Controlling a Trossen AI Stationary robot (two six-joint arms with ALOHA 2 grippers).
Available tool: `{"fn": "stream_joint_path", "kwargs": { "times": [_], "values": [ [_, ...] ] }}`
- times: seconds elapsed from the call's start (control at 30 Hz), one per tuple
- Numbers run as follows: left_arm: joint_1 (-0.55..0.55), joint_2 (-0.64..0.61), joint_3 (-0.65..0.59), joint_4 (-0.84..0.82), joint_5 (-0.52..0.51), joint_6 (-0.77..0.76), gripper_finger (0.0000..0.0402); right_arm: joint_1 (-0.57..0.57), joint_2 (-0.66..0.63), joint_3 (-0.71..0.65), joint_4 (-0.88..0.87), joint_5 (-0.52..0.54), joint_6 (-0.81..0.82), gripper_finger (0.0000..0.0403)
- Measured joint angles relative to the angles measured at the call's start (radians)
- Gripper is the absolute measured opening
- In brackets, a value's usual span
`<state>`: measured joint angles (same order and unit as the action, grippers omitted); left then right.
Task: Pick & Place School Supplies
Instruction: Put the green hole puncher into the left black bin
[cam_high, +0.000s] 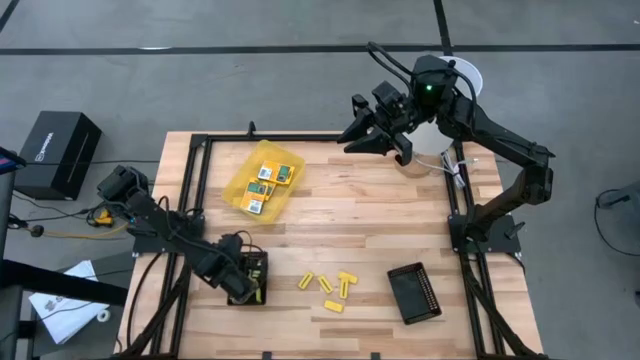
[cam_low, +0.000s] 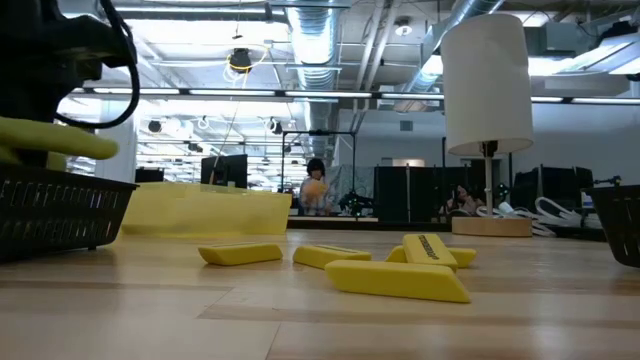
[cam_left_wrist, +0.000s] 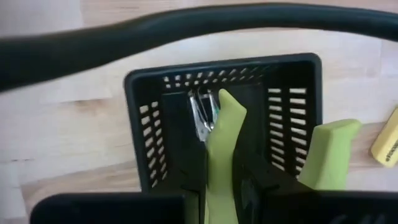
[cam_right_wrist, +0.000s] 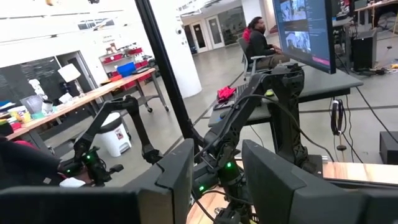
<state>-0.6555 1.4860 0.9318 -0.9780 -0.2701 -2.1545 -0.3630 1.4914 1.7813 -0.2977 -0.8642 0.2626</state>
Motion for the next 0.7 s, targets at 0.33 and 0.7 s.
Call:
{"fn": "stream_joint_path", "kwargs": {
  "times": [0.33, 0.7],
  "values": [
    [-0.001, 0.000, -0.026, -0.002, -0.032, 0.002, 0.0036, 0.003, 0.000, 0.000, 0.000, 0.001, 0.026, 0.0129],
    [-0.020, 0.000, -0.038, 0.014, -0.036, 0.002, 0.0059, 0.003, 0.000, 0.000, 0.000, 0.001, 0.037, 0.0129]
  ]
}}
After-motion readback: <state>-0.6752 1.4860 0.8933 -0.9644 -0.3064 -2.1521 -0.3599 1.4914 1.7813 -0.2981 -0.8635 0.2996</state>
